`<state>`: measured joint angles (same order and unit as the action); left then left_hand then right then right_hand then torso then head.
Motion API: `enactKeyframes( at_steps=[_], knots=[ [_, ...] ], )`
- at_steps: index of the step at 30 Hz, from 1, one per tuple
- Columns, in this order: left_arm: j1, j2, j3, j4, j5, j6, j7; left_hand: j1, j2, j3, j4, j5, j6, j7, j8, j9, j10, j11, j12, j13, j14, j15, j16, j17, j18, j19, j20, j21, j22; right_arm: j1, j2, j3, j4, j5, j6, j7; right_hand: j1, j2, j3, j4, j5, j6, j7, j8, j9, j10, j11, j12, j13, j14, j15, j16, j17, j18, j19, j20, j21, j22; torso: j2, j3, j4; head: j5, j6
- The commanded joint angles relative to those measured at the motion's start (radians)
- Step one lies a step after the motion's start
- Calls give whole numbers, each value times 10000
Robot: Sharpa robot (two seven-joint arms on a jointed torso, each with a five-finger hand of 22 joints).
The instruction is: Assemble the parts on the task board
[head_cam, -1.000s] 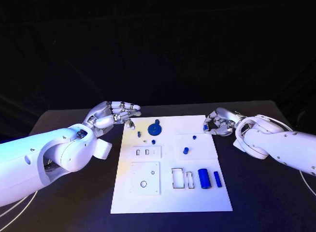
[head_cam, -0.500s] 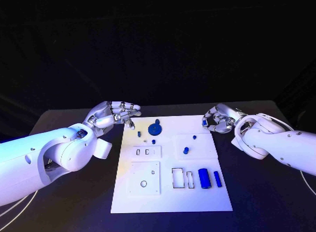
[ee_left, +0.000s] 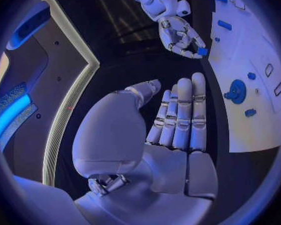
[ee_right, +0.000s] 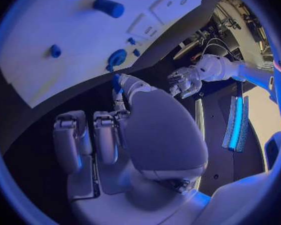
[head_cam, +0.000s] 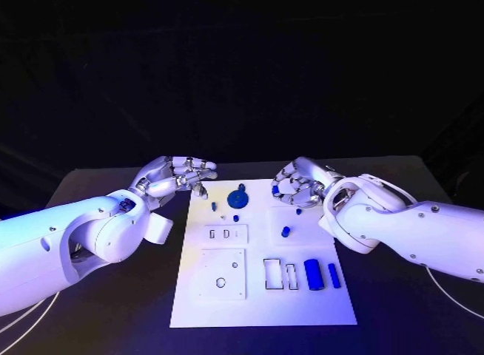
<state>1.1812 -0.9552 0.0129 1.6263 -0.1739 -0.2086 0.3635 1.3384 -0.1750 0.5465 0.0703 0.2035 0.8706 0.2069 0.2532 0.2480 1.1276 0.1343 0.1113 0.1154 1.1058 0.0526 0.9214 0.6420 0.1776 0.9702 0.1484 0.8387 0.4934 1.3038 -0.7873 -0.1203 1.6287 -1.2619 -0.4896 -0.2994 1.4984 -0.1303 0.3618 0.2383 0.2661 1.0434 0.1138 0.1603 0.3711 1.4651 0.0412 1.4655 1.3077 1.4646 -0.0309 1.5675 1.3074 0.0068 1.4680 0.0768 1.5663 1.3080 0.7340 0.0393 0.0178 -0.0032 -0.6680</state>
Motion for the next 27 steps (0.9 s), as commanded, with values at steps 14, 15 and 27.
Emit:
enactKeyframes(
  at_steps=[14, 15, 27],
  knots=[
    [15, 89, 8, -22, -25, 157, 41, 135, 30, 102, -22, -3, -3, -28, 46, 27, 17, -30, 21, 16, -46, 5, 70, -18, 51, -100, -25, 113, 37, -748, 1602, -189, 128, -2341, -238, -1154, -118, -57, 79, -48, 57, 50, 5, 331, 246, 412, -79, -12, 1876, 1062, -28, 33, 2634, -68, 1028, -37, 45, 2628, 26, 24, -15, 94, -26],
    [15, 92, 8, -23, -25, 157, 41, 135, 30, 102, -22, -3, -3, -28, 46, 27, 17, -30, 21, 16, -46, 5, 70, -18, 51, -100, -25, 113, 37, -786, 1691, -196, 75, -2420, -236, -1181, -118, -57, 79, -48, 57, 50, 5, 331, 246, 412, -79, -12, 1876, 1062, -28, 33, 2634, -68, 1028, -37, 45, 2628, 31, 27, -14, 104, -31],
    [15, 130, 8, -38, -25, 163, 32, 134, 35, 109, -30, -6, 7, -34, 51, 33, 25, -36, 24, 17, -46, 2, 74, -22, 51, -112, -26, 132, 50, -1139, 2390, -269, -445, -2758, 101, -1479, -164, -97, 98, -70, 63, 33, 10, 347, 257, 415, -75, -9, 1879, 1062, -24, 33, 2634, -68, 1028, -35, 45, 2628, 40, 29, -12, 192, -140]
  ],
)
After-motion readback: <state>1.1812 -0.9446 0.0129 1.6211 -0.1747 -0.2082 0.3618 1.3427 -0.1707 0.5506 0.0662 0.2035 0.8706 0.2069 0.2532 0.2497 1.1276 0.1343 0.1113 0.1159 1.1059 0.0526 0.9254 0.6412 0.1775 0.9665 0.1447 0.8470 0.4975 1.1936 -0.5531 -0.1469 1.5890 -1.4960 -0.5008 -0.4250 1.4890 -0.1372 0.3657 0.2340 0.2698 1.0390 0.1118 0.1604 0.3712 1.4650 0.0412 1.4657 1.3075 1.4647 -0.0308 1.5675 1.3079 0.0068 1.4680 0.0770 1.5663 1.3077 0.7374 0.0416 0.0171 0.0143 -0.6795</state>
